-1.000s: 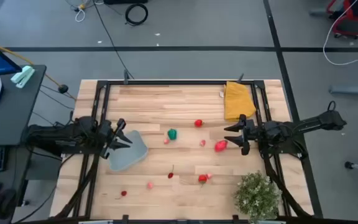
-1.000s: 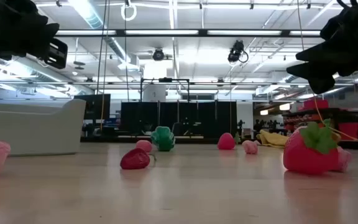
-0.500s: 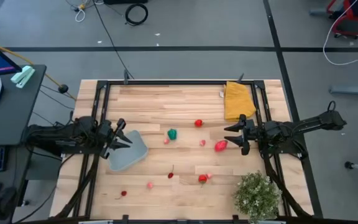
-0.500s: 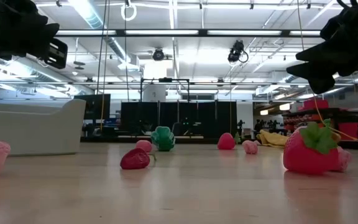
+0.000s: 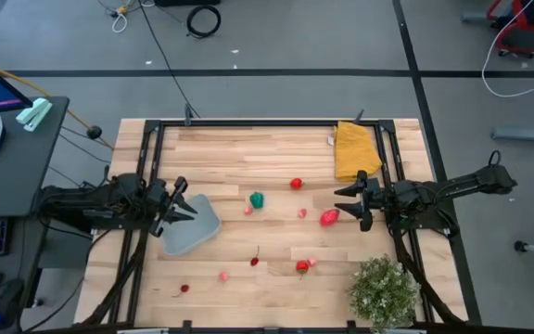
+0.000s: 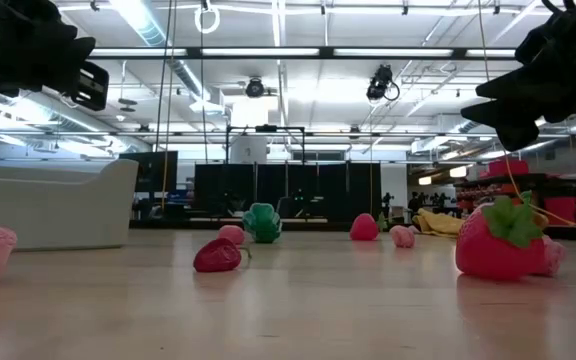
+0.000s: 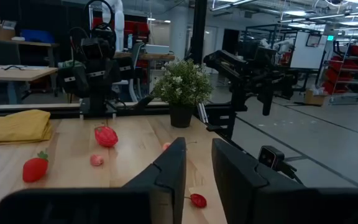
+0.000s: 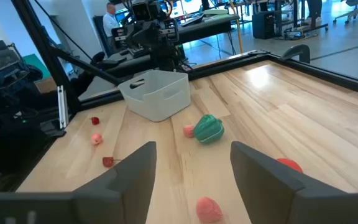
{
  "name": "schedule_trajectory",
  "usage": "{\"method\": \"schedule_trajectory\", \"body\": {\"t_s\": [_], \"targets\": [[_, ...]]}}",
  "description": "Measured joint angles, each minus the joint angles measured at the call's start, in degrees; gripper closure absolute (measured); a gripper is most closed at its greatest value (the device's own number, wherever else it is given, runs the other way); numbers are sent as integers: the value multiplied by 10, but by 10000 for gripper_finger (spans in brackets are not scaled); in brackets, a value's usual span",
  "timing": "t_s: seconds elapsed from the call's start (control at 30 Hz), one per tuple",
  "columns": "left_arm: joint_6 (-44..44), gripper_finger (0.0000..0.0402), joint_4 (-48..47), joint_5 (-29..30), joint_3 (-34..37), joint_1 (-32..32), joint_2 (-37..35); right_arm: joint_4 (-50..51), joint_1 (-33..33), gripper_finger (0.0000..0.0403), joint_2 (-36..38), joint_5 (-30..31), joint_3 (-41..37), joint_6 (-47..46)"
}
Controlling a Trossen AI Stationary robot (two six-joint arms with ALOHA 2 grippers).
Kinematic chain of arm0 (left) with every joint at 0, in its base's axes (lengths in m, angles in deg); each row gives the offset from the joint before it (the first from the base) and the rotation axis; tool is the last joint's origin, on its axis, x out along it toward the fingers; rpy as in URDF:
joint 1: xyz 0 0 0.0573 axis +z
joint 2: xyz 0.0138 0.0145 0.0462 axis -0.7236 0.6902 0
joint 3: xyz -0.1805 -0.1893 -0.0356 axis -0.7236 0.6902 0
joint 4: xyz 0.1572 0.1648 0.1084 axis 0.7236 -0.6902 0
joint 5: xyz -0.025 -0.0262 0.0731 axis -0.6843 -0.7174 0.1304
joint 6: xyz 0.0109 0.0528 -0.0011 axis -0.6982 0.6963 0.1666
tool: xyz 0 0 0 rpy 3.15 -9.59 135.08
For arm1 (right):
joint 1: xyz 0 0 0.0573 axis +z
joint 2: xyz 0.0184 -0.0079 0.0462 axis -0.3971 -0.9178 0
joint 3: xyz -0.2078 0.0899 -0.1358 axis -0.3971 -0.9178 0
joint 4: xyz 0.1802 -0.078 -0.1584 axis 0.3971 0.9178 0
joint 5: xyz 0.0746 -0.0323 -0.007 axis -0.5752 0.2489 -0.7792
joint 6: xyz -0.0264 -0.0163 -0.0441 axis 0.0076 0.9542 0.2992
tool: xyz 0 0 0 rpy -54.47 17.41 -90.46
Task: Pick and placing Produce into tupperware
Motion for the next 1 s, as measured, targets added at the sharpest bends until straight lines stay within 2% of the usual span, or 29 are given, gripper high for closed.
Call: {"method": "schedule_trajectory", "body": {"t_s": [1.0], "targets": [[0,319,0,0,0,0,0,0,0,187,0,0,0,0]]}}
